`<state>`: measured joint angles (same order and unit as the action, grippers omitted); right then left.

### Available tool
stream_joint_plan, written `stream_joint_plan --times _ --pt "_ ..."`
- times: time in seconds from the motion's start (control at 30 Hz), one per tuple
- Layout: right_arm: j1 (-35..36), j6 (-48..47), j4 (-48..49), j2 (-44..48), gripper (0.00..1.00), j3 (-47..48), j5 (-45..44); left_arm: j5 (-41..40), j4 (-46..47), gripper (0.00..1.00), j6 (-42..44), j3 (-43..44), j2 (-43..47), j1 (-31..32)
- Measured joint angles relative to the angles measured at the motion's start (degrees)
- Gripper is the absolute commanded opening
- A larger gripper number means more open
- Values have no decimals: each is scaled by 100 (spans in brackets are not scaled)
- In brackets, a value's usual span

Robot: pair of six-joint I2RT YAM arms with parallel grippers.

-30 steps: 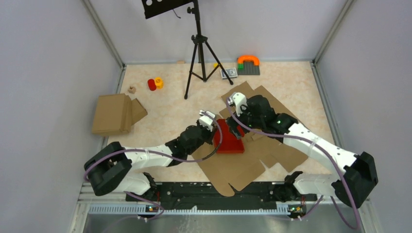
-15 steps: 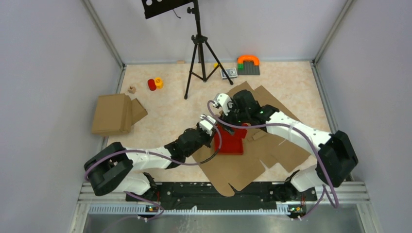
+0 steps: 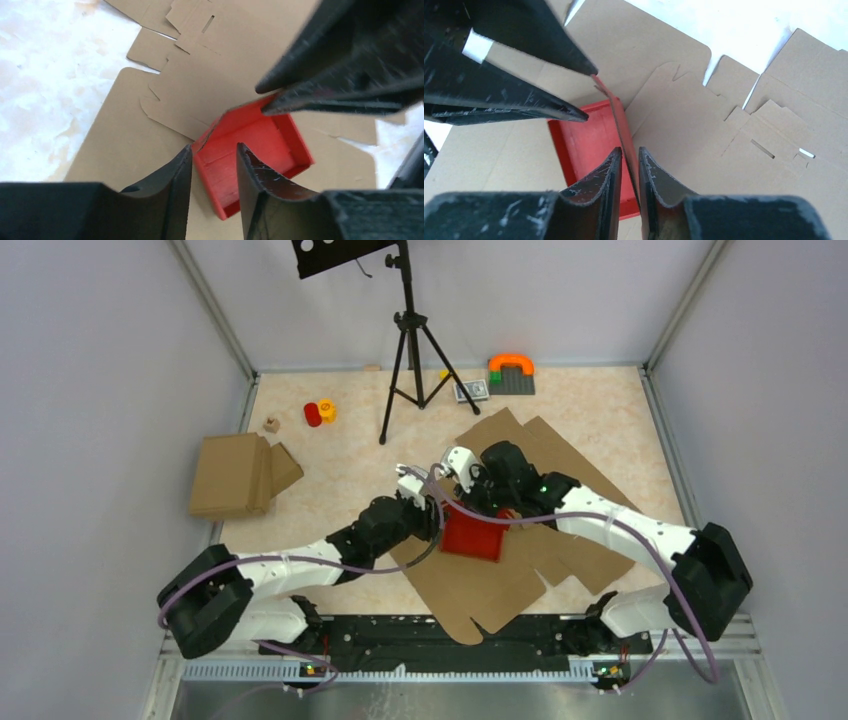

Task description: Fold the paper box

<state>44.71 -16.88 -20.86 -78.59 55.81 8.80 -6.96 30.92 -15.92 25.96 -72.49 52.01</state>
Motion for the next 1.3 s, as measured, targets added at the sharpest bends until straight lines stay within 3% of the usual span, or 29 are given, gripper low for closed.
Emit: stream_joint_plan --times 0.1,0.3,0.43,0.57,0.87,1.13,1.3 --pt "210 63 61 302 23 -179 -129 365 -570 55 -601 111 310 -343" --pt "452 216 153 507 31 -455 -326 1587 -1432 56 -1766 243 957 -1526" --pt "557 365 157 505 55 -557 -415 2310 -1641 61 -2299 278 826 -1790" --pt "616 553 166 522 62 -629 -466 2870 -2061 63 -2601 660 216 -1853" --pt "619 1375 155 1161 66 -872 -525 3333 -2872 63 -3062 1547 -619 -1895" --pt "619 1843 225 1617 54 -1300 -476 3281 -3268 71 -3202 1471 -262 -2199" --pt "619 2031 264 1720 52 -1609 -378 3268 -3401 77 -3235 1456 173 -2330"
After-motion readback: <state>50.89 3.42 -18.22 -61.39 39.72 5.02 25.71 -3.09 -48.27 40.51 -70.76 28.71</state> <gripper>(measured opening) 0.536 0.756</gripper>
